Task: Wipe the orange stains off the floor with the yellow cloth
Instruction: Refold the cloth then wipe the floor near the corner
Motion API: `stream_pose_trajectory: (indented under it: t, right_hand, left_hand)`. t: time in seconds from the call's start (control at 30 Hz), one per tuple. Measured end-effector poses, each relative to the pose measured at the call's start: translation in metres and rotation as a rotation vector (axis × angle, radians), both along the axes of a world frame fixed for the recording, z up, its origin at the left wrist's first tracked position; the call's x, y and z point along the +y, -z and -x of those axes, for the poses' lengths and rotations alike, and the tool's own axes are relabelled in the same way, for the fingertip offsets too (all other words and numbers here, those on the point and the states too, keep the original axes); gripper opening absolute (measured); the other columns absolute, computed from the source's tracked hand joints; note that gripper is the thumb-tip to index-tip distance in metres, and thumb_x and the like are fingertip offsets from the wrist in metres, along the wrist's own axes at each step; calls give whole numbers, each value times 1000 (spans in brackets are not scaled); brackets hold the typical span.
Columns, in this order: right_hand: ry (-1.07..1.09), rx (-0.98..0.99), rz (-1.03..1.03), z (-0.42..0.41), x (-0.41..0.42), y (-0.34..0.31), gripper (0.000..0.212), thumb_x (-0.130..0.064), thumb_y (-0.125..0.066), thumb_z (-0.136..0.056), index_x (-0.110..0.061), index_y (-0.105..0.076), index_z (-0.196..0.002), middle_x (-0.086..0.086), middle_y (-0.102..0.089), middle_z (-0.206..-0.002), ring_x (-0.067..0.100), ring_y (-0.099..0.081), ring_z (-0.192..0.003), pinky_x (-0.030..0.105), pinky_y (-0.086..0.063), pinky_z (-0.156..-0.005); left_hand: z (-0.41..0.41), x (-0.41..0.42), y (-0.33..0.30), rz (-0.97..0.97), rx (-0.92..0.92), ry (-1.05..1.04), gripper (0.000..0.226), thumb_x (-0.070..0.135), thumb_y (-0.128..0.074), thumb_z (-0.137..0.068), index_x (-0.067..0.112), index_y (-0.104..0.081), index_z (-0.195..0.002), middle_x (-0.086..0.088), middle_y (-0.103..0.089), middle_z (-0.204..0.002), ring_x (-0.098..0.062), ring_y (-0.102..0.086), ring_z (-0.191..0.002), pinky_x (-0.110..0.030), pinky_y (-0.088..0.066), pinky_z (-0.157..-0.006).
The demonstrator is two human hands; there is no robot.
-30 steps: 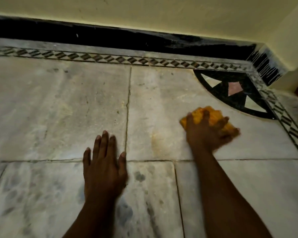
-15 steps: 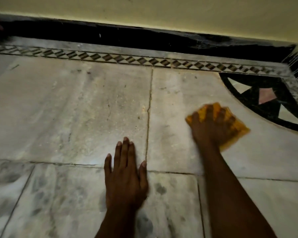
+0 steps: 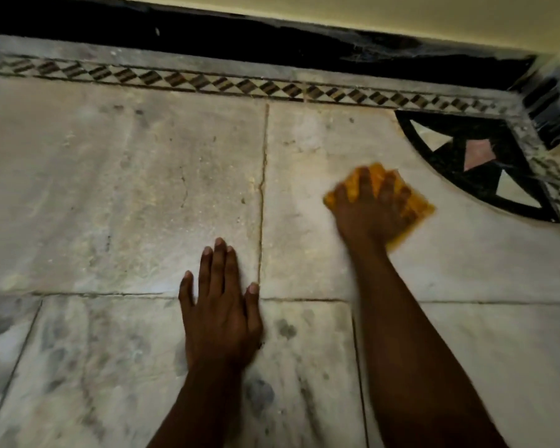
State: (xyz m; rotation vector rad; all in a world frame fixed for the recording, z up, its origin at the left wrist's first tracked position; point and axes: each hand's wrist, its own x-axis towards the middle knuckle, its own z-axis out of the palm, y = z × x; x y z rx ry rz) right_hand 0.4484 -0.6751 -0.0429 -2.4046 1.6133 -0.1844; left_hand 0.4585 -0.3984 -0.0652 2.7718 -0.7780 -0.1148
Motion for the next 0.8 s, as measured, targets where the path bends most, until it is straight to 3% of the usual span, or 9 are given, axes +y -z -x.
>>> stream_pose_trajectory:
  t: [0.13, 0.2, 0.27, 0.4, 0.47, 0.53, 0.6, 0.7, 0.8]
  right_hand:
    - [-441, -411, -136, -50, 37, 18, 62, -70, -43, -96, -34, -54, -146, -11, -52, -153, 13, -38, -146, 63, -11, -122]
    - [-597, -115, 99, -3, 91, 16, 61, -71, -37, -96, -50, -44, -153, 0, -35, -170, 30, -29, -157, 62, -15, -124]
    - [-625, -68, 186, 80, 122, 13, 64, -71, -41, -96, -55, -35, -157, -4, -23, -174, 30, -20, -162, 60, -15, -126]
    - [-263, 62, 114, 150, 74, 12, 75, -76, -35, -93, -49, -25, -161, 4, -21, -175, 38, -22, -159, 68, -15, -125]
    - [106, 75, 13, 98, 34, 2, 76, -80, -24, -94, -51, -14, -163, 1, -6, -178, 38, -6, -162, 71, 3, -124]
    - [136, 4, -51, 26, 12, -4, 75, -77, -24, -98, -47, -9, -165, 1, 4, -178, 40, 6, -162, 71, 20, -119]
    - [-95, -57, -33, -35, 17, -1, 74, -69, -32, -101, -37, -18, -166, 8, -6, -177, 42, -2, -161, 71, 15, -119]
    - [-626, -93, 240, -67, 66, 12, 60, -58, -40, -100, -36, -49, -155, 8, -42, -166, 41, -35, -153, 69, -16, -122]
    - [-977, -13, 316, -7, 73, 18, 56, -66, -34, -101, -52, -42, -154, -5, -35, -170, 31, -28, -159, 63, -18, -125]
  left_hand:
    - [1, 0, 1, -8, -5, 13, 73, 50, -19, -103, 15, -17, -168, 0, -4, -178, -15, -3, -164, -52, -12, -130]
    - [1, 1, -1, 1, -12, 11, 73, 50, -21, -103, 14, -21, -167, -1, -8, -178, -18, -8, -164, -54, -15, -129]
    - [0, 2, -2, 1, -14, 15, 73, 49, -22, -103, 12, -24, -166, -3, -10, -177, -19, -11, -164, -55, -16, -128]
    - [-2, 3, -2, -15, 13, 33, 72, 49, -20, -105, 14, -15, -168, -1, -1, -178, -18, -2, -165, -55, -12, -130]
    - [-2, 2, -1, -13, 8, 38, 72, 49, -19, -105, 16, -11, -168, 0, 2, -178, -16, 1, -165, -54, -10, -131]
    - [-1, 1, 0, -5, -8, 27, 71, 50, -18, -105, 17, -10, -168, 1, 2, -178, -15, 2, -164, -53, -9, -131]
    - [0, 0, 0, -8, -24, 18, 72, 51, -19, -105, 17, -11, -168, 1, 1, -178, -15, 0, -164, -52, -11, -131]
    - [-1, 0, 1, -7, -26, -9, 76, 53, -21, -103, 13, -14, -168, -3, -3, -178, -17, -5, -164, -51, -13, -131]
    - [-3, 2, -1, -17, -28, 2, 81, 55, -23, -101, 8, -18, -167, -9, -6, -177, -21, -8, -165, -52, -15, -130]
